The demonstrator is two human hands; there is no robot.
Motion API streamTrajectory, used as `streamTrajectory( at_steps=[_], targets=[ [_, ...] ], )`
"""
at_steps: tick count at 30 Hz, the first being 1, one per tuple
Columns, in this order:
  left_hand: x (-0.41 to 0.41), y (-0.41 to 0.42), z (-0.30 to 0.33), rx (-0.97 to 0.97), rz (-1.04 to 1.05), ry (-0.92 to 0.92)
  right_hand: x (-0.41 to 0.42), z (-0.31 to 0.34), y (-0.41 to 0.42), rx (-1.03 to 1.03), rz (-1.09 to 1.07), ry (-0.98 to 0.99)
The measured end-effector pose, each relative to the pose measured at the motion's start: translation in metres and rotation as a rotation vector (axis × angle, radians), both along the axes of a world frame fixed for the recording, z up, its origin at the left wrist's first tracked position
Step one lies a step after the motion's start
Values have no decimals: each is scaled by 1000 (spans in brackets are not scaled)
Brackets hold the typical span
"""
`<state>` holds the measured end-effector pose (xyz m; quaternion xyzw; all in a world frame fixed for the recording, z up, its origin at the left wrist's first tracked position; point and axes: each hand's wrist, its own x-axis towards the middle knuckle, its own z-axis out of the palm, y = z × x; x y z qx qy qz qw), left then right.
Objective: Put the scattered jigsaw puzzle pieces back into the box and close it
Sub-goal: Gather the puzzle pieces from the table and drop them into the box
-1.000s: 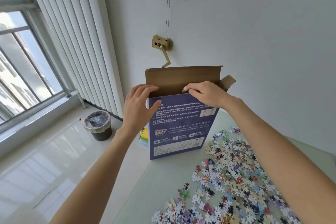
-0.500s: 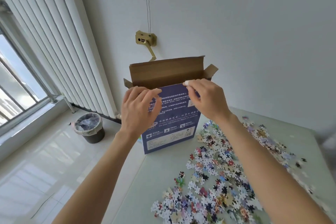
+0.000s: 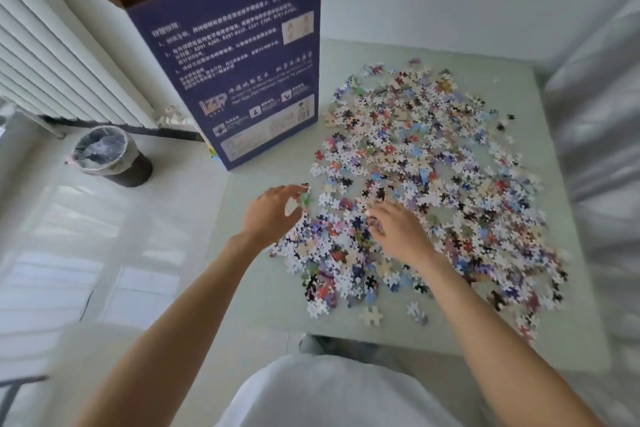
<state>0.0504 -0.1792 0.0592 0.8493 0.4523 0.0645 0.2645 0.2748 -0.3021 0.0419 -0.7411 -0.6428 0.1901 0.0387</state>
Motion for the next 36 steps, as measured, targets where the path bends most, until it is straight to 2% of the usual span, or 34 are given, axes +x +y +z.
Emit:
streamTrajectory(
  at_steps=[4, 7, 9, 14, 17, 21, 26, 29, 33, 36],
  targets=[
    [-16, -47, -47, -59, -24, 157, -10, -49, -57, -127, 79, -33],
    [-26, -82, -71, -126, 10, 306, -19, -74, -89, -144, 155, -19],
    [-32, -109, -92, -144, 53, 342, -23, -90, -111, -150, 210, -31],
    [-43, -153, -127, 41, -13, 338, -31, -112, -124, -64, 264, -103],
    [-32, -158, -134, 76, -2, 349, -32, -116, -106, -36, 298, -101],
    [8, -143, -136, 30, 90, 284, -13, -119, -73, -25, 193, -144],
    [83, -100, -143, 79, -20, 210, 34, -117, -43, -31, -53, -188],
    [110, -87, -139, 41, -37, 144, 59, -109, -42, -13, -173, -104],
    [97, -89, -126, 78, 31, -69, 67, -98, -82, 186, -220, -9],
    [51, -107, -121, 138, 145, -101, 48, -102, -143, 145, -241, -86]
  ],
)
